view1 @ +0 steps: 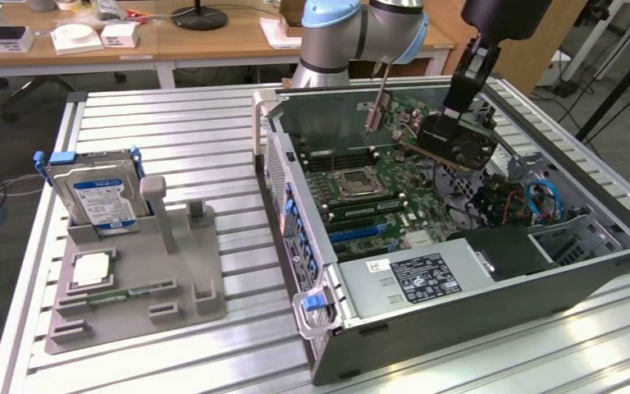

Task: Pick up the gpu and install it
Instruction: 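Insert the gpu into the slot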

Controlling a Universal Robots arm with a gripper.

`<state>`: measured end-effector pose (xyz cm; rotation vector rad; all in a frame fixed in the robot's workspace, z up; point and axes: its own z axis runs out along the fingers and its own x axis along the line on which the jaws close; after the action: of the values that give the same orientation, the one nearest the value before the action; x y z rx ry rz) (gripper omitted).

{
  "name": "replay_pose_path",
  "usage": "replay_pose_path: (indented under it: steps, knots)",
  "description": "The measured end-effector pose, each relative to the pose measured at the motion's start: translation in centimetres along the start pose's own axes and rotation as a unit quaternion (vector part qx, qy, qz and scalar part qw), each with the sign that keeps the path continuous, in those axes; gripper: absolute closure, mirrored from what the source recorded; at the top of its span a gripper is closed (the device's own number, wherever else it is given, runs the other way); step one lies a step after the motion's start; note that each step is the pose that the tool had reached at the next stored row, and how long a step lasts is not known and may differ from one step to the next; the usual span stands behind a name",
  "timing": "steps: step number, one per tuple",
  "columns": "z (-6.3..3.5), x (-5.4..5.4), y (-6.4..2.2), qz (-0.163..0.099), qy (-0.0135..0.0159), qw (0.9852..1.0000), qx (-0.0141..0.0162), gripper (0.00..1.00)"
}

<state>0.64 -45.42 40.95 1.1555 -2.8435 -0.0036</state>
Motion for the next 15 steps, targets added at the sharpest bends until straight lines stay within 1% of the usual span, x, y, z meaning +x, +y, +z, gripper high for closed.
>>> replay_pose_path:
  steps: [7,15]
  knots:
    - [0.01,0.0,0.0,-0.023,0.0007,0.9997,0.0015,0.74]
    - [0.02,0.0,0.0,-0.049,0.0014,0.9988,0.0032,0.74]
